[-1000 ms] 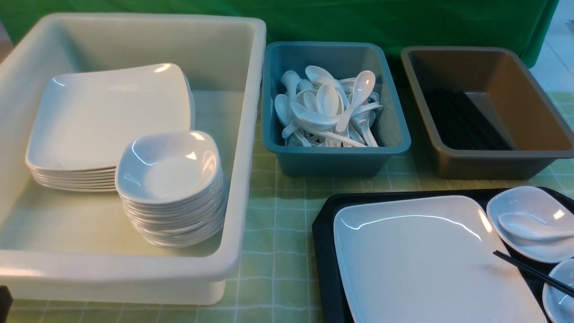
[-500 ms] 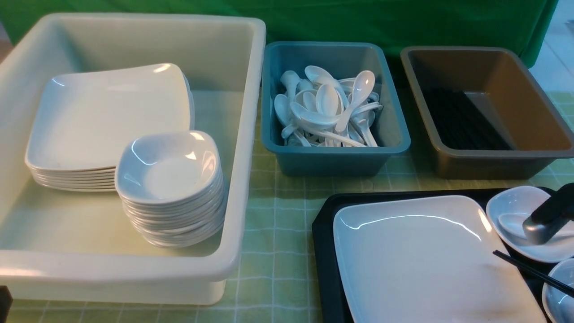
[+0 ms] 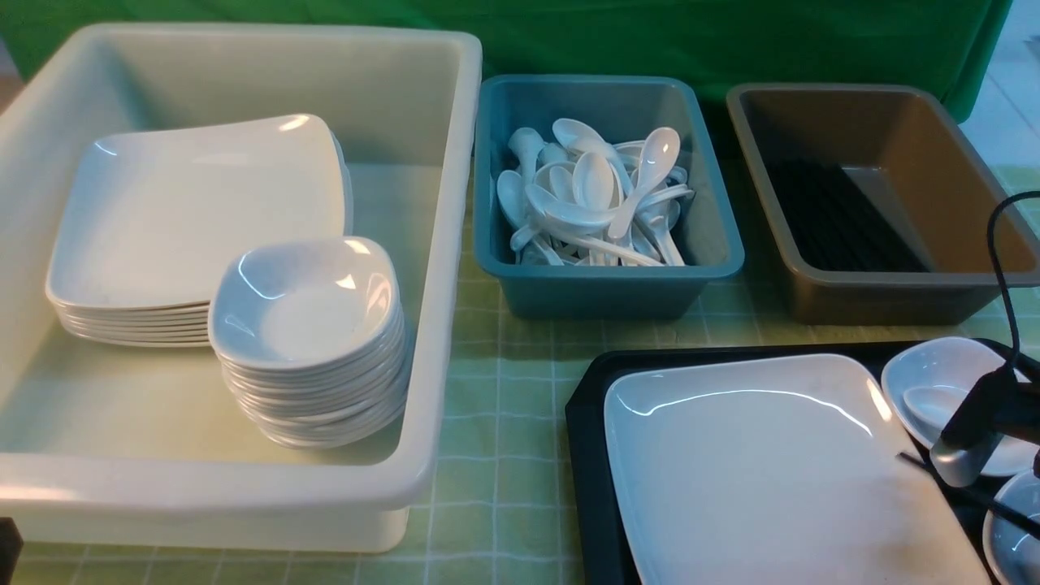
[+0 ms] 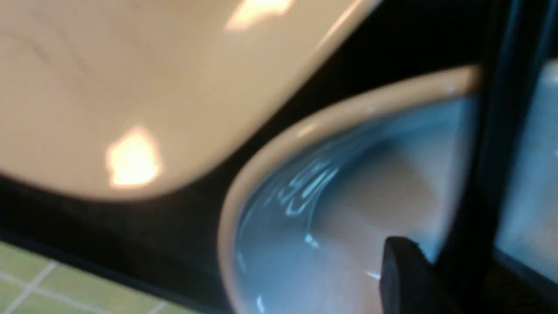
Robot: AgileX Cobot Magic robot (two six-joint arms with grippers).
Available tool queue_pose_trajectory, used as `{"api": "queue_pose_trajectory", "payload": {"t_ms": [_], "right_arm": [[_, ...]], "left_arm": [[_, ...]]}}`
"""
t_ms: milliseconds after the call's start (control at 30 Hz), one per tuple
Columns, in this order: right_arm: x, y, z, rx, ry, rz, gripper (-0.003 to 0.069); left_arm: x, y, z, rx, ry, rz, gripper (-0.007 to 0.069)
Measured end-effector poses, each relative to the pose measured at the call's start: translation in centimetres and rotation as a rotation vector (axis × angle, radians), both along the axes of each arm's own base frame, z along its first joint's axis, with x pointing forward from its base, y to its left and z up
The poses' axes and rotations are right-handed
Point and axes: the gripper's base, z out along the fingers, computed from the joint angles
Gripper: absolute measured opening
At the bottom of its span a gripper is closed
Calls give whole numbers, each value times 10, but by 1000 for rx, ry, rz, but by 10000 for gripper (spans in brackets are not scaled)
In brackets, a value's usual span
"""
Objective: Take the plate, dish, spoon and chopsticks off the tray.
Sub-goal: Use the right arm to grab a pair of chopsticks from the plate, then use the right arm to put the chopsticks into the small storage box on the right
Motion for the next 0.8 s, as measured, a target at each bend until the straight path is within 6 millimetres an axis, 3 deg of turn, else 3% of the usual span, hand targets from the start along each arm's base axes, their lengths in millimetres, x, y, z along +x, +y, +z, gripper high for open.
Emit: {"api": "queue_pose_trajectory", "payload": {"t_ms": [200,300,367,533,600,633,700,733,800], "right_arm": [[-15,1,26,-16,17,-1,103],[-20,8,62,-14,-102,1,103],[-16,14,95,5,-284,-34,103],[15,25,156,148,-692,-179,103],[38,31,173,251,-828,-273,103],[40,32,174,258,-837,-273,103],[82,39,183,363,-951,-393,103],[85,40,180,363,-946,-399,103],[119,44,176,399,-986,-438,103]], "left_arm": [[0,0,0,0,0,0,-1],[0,0,0,2,0,0,-1],[0,0,0,2,0,0,-1],[0,0,0,2,0,0,-1],[0,0,0,5,0,0,-1],[0,0,0,5,0,0,-1],[0,0,0,5,0,0,-1],[0,0,0,5,0,0,-1],[0,0,0,11,1,0,-1]]}}
